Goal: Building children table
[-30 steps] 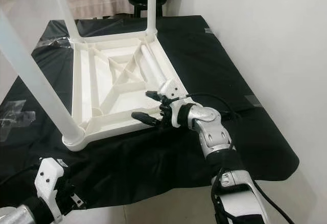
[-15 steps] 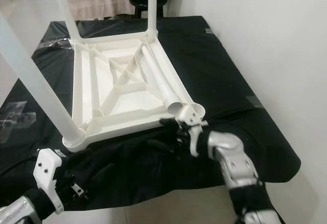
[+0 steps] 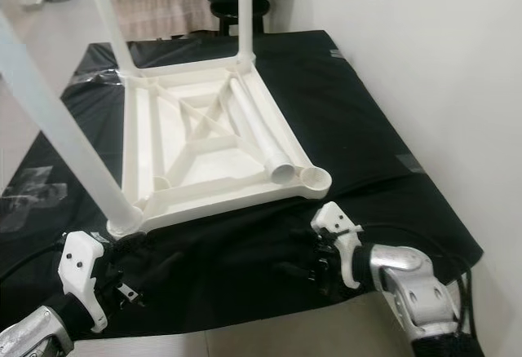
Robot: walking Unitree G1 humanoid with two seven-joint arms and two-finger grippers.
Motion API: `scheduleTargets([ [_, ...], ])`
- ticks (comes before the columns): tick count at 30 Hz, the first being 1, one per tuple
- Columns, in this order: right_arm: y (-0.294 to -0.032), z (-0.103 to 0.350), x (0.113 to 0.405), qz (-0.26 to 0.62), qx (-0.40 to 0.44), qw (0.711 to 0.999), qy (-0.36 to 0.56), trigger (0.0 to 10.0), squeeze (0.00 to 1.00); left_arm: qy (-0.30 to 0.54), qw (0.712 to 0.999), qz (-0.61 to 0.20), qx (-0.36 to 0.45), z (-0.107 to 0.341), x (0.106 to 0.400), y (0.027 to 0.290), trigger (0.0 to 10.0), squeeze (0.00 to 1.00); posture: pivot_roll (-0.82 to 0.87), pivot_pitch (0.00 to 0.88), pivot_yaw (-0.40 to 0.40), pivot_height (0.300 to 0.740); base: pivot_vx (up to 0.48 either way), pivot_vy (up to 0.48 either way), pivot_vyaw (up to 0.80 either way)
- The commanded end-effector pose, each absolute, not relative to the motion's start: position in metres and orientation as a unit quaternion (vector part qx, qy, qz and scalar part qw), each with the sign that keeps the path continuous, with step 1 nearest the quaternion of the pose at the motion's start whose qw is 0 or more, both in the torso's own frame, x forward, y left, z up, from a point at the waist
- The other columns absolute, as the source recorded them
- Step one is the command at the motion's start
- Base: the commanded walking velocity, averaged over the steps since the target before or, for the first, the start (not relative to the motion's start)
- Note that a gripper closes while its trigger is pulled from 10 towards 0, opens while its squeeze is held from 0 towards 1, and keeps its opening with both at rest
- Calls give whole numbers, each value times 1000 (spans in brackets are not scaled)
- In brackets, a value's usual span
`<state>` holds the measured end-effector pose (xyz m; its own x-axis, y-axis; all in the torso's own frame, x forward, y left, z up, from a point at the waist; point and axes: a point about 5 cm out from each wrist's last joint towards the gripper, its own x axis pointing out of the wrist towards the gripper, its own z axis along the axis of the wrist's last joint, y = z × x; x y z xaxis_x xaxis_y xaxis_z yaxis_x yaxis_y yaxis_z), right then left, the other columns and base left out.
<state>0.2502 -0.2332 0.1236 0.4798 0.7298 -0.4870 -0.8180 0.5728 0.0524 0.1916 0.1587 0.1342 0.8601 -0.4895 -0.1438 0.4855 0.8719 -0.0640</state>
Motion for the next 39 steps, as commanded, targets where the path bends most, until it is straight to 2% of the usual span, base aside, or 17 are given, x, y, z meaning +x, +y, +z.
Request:
scheduleTargets([
  [1, -234, 113, 242, 455, -76, 846, 266, 10000, 0, 88, 964, -252, 1, 131, 191, 161, 10000, 0, 4, 137, 15, 740, 0, 0, 0],
  [3, -237, 112, 227, 483, -81, 823, 288, 10000, 0, 91, 963, -252, 4, 129, 190, 160, 10000, 0, 4, 139, 12, 740, 0, 0, 0],
  [4, -237, 112, 227, 483, -81, 823, 288, 10000, 0, 91, 963, -252, 4, 129, 190, 160, 10000, 0, 4, 139, 12, 740, 0, 0, 0],
  [7, -241, 113, 206, 526, -81, 786, 314, 10000, 0, 93, 963, -252, 6, 128, 189, 160, 10000, 0, 5, 140, 15, 740, 0, 0, 0],
  [10, -242, 114, 200, 541, -81, 775, 317, 10000, 0, 94, 963, -252, 7, 128, 189, 160, 10000, 0, 3, 142, 17, 740, 0, 0, 0],
  [12, -241, 122, 191, 576, -83, 748, 319, 10000, 0, 97, 962, -254, 10, 128, 189, 162, 10000, 0, -1, 142, 22, 740, 0, 0, 0],
  [14, -240, 126, 191, 583, -90, 745, 311, 10000, 0, 97, 962, -255, 12, 127, 189, 162, 10000, 0, -1, 142, 23, 740, 0, 0, 0],
  [16, -239, 130, 198, 578, -90, 757, 293, 10000, 0, 97, 962, -256, 13, 127, 190, 162, 10000, 0, 1, 139, 24, 740, 0, 0, 0],
  [17, -237, 136, 206, 570, -84, 772, 267, 10000, 0, 96, 961, -257, 14, 127, 191, 161, 10000, 0, 2, 138, 24, 740, 0, 0, 0],
  [18, -237, 136, 206, 570, -84, 772, 267, 10000, 0, 96, 961, -257, 14, 127, 191, 161, 10000, 0, 2, 138, 24, 740, 0, 0, 0],
  [20, -230, 153, 223, 563, -60, 801, 195, 10000, 0, 94, 961, -259, 15, 128, 192, 160, 10000, 0, 10, 136, 25, 740, 0, 0, 0],
  [24, -225, 171, 237, 552, -34, 823, 131, 10000, 0, 93, 961, -261, 16, 128, 193, 158, 10000, 0, 13, 136, 24, 740, 0, 0, 0],
  [25, -219, 190, 250, 542, -17, 838, 65, 10000, 0, 97, 959, -267, 16, 125, 193, 156, 10000, 0, 17, 136, 23, 740, 0, 0, 0],
  [29, -215, 203, 264, 521, -9, 854, 20, 10000, 0, 106, 954, -281, 17, 120, 192, 151, 10000, 0, 16, 135, 19, 740, 0, 0, 0],
  [35, -209, 206, 290, 455, -56, 889, 12, 10000, 0, 115, 950, -291, 21, 112, 191, 144, 10000, 0, 11, 130, 16, 740, 0, 0, 0],
  [36, -210, 198, 302, 407, -86, 908, 42, 10000, 0, 115, 950, -289, 26, 110, 192, 142, 10000, 0, 14, 128, 13, 740, 0, 0, 0],
  [39, -215, 191, 315, 353, -106, 927, 66, 10000, 0, 114, 951, -286, 29, 109, 193, 141, 10000, 0, 18, 125, 9, 740, 0, 0, 0],
])
